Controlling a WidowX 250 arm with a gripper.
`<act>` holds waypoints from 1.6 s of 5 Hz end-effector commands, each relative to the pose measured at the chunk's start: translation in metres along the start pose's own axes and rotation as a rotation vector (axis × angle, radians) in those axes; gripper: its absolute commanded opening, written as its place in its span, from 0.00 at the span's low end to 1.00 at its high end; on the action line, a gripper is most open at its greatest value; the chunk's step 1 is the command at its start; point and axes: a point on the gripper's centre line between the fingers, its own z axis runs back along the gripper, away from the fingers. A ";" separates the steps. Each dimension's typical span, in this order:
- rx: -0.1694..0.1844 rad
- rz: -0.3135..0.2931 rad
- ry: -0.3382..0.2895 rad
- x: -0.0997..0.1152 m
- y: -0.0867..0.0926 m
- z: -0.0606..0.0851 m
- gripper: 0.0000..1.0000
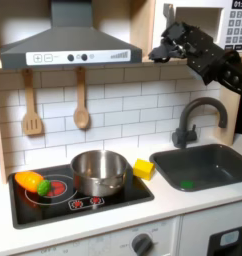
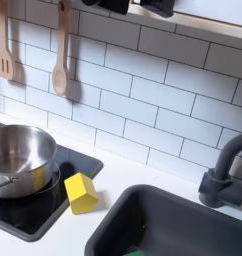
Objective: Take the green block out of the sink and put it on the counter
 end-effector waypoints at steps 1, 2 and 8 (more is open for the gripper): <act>0.000 -0.007 0.091 -0.013 0.002 0.004 1.00; 0.015 -0.002 0.193 -0.033 0.005 0.009 1.00; 0.185 -0.122 0.716 -0.097 0.021 0.047 1.00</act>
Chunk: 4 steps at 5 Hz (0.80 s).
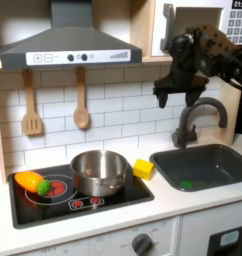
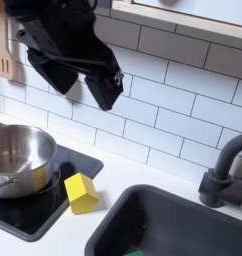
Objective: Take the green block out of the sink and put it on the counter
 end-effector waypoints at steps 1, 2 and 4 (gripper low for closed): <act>0.045 -0.018 0.129 -0.023 0.008 -0.005 1.00; -0.005 -0.001 0.131 -0.021 0.000 -0.011 1.00; -0.008 0.023 0.209 -0.029 0.003 -0.029 1.00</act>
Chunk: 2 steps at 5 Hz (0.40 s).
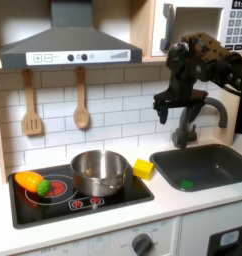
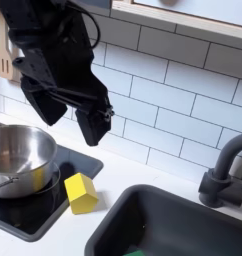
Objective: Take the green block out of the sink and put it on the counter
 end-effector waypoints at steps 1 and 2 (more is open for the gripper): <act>0.006 0.002 0.076 -0.004 0.002 -0.017 1.00; 0.031 0.007 0.089 -0.004 0.009 -0.019 1.00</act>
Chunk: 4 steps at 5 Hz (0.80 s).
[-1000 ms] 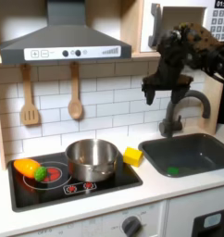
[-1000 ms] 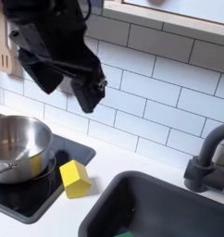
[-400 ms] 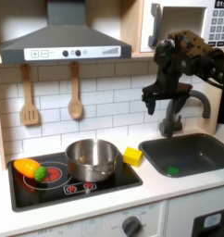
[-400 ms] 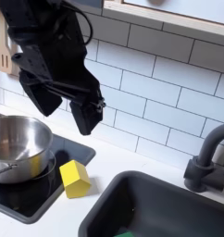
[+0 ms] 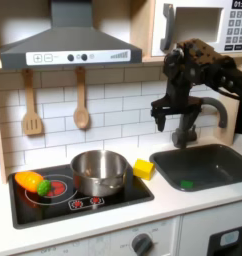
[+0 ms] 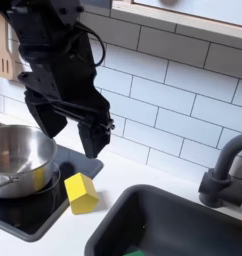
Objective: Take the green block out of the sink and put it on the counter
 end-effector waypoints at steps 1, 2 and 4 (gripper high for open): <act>0.030 0.000 0.031 -0.001 0.011 -0.005 1.00; 0.055 0.015 0.025 0.001 0.022 -0.003 1.00; 0.110 0.083 0.026 0.006 0.055 -0.004 1.00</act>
